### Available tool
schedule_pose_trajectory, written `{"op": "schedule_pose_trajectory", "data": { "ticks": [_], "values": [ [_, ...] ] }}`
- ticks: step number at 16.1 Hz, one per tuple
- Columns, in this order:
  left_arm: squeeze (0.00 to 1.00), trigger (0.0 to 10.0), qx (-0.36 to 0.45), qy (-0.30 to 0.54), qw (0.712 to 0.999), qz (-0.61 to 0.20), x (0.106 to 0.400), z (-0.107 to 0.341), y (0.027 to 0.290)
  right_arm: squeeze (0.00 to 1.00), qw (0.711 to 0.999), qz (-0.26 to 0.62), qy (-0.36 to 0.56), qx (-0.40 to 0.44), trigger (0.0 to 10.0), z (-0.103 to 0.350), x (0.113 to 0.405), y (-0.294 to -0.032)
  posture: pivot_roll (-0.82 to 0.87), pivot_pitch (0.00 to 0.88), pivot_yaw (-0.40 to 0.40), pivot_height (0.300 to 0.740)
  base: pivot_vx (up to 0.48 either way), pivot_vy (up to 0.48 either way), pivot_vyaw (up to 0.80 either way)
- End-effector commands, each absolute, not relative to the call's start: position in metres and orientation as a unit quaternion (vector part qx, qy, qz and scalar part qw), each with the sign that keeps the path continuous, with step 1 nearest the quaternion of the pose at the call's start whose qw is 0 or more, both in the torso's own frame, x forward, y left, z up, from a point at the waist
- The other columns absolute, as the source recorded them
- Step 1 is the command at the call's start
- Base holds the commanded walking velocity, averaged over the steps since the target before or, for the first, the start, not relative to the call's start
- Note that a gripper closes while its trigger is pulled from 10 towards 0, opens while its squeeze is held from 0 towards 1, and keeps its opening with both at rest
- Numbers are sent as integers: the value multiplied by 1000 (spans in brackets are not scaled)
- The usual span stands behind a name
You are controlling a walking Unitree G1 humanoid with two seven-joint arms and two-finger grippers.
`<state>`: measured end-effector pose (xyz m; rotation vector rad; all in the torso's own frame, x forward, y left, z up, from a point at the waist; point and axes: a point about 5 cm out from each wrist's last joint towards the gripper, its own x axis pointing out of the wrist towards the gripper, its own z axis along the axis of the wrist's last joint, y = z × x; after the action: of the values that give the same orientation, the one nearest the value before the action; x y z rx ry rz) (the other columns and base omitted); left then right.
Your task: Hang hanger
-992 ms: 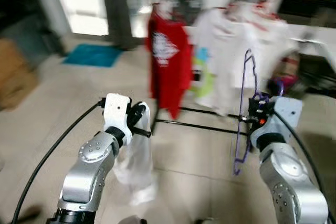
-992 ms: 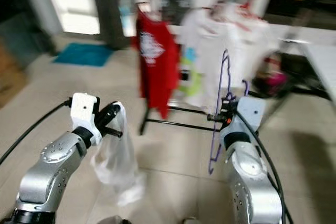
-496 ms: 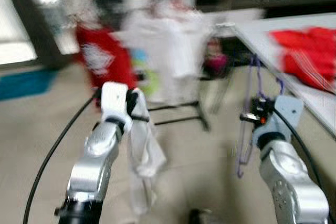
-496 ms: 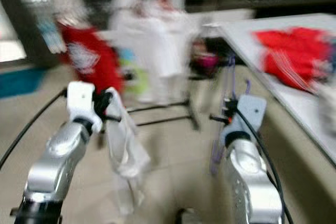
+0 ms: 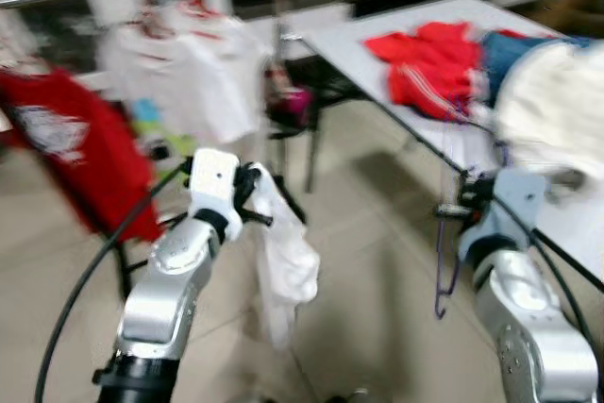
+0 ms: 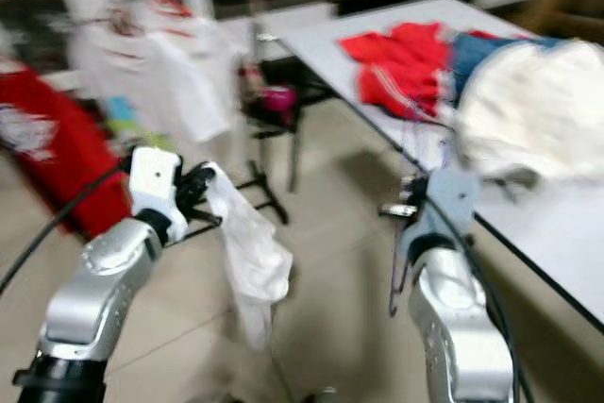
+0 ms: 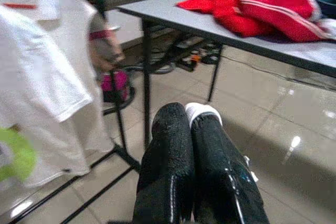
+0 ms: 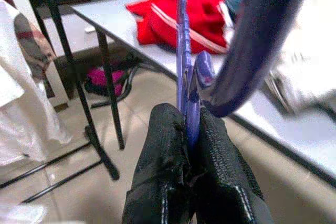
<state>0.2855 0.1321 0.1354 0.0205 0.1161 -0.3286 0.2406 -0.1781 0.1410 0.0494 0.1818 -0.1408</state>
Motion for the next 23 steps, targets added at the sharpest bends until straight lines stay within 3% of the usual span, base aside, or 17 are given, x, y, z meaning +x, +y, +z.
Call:
{"op": "schedule_pose_trajectory", "data": {
  "ticks": [1,3,15,23],
  "values": [
    [0,10000,9,44,985,-169,286,143,128,0,992,-79,96,23,10000,141,237,-183,6,0,36,740,0,0,-800],
    [0,10000,14,45,985,-167,287,142,129,0,989,-97,107,-10,10000,138,235,-186,5,0,16,740,0,0,-800],
    [0,10000,21,58,983,-172,289,137,134,0,987,-115,114,-16,10000,134,226,-184,-33,0,72,740,0,0,-769],
    [0,10000,41,58,983,-170,294,139,139,0,983,-113,142,18,10000,126,220,-184,-27,0,54,740,0,385,-786]
  ]
}}
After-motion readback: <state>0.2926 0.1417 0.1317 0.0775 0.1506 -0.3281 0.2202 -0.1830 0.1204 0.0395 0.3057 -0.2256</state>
